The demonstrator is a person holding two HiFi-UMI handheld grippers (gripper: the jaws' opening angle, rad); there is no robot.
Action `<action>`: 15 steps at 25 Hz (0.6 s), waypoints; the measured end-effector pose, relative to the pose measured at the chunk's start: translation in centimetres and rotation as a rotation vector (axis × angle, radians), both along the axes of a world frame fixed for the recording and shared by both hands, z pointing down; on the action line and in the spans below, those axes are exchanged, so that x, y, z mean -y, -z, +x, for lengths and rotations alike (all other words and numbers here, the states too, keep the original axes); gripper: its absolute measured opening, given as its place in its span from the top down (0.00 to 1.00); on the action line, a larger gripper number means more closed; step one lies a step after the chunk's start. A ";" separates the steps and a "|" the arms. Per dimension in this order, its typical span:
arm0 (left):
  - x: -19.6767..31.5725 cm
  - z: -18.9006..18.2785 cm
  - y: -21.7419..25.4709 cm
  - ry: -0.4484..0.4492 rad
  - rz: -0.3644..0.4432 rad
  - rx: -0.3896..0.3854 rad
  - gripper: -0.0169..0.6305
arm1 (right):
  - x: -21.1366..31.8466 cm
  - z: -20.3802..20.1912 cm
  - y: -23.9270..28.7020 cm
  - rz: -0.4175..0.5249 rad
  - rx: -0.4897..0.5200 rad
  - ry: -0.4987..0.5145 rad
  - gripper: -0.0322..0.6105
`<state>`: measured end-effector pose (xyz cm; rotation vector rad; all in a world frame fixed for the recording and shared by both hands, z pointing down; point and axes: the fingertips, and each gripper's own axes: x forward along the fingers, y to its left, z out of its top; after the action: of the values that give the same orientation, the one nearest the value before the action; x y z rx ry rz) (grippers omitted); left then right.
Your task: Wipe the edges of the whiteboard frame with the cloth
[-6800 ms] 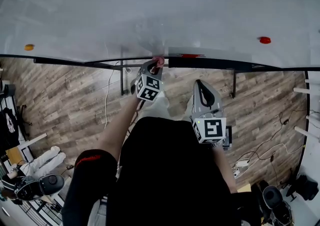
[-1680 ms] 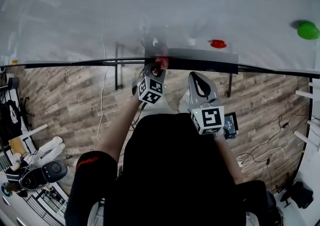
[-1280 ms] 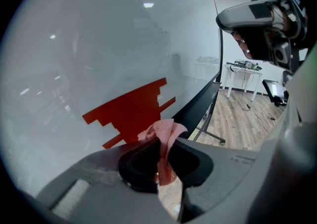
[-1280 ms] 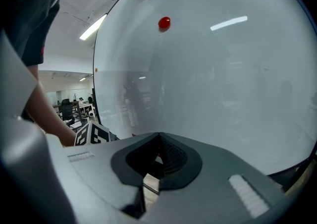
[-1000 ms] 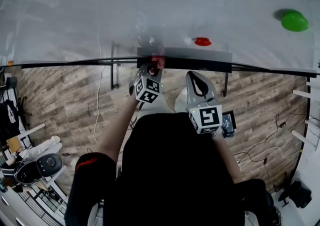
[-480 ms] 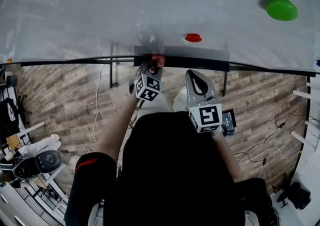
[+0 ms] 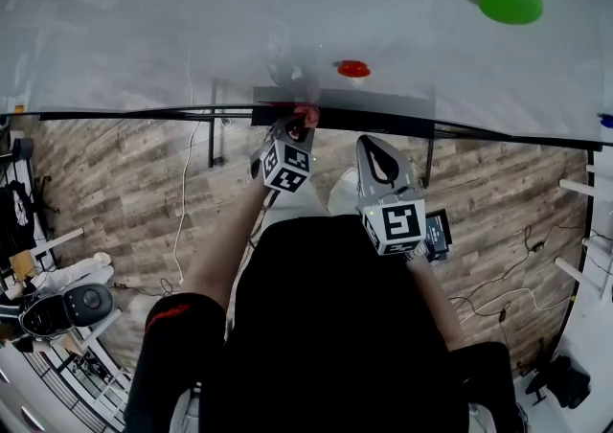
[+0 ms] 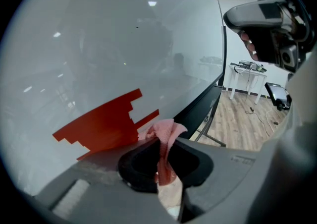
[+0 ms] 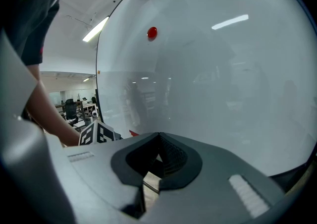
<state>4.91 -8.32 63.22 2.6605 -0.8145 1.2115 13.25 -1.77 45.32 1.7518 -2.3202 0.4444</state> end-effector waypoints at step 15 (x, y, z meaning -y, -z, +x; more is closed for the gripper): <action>-0.4 1.6 -0.2 0.031 0.006 0.012 0.90 | -1.0 2.3 -0.6 -0.005 0.008 0.024 0.95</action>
<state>6.50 -7.88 63.41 2.6381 -0.8595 1.2202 15.57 -0.73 45.88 1.7215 -2.3408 0.4544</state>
